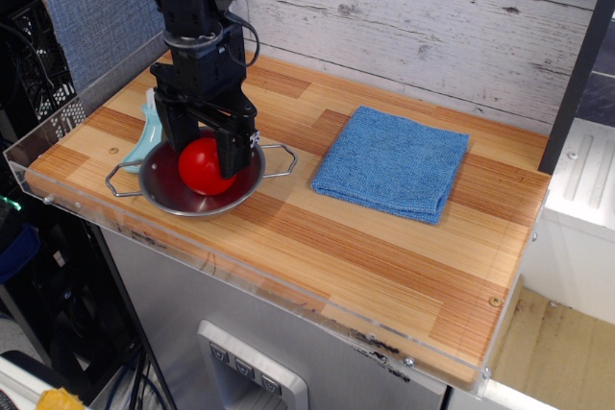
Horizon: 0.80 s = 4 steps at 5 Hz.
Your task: Place the red tomato on top of the blue towel
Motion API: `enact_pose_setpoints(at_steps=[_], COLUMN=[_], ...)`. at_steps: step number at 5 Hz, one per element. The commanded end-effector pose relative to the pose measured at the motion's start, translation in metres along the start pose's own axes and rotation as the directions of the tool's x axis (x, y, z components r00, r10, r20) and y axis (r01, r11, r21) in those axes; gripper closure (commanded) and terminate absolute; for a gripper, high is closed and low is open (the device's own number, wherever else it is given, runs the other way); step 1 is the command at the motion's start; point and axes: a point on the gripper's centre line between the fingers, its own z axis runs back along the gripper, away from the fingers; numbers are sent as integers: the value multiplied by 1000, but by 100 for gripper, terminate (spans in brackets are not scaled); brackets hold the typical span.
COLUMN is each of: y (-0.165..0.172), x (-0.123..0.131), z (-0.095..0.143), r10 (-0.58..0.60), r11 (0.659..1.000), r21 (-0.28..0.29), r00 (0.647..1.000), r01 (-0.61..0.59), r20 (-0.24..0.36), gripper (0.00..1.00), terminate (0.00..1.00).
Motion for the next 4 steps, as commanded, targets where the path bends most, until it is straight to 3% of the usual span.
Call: enact_pose_setpoints(at_steps=[1,2,3,4], y=[0,-2,-3,-3], x=[1,2,2,5], z=[-2,-4,4,27], r10=[-20,-37,-38,-30], r11=[999,998,999,1000], r21=[34,41,27,5], r00=[1000,999,999,998], r01=[20,38,38,30], r20=[-7,-11,1,50], gripper=[0,100,100,100], terminate=[0,0,0,0])
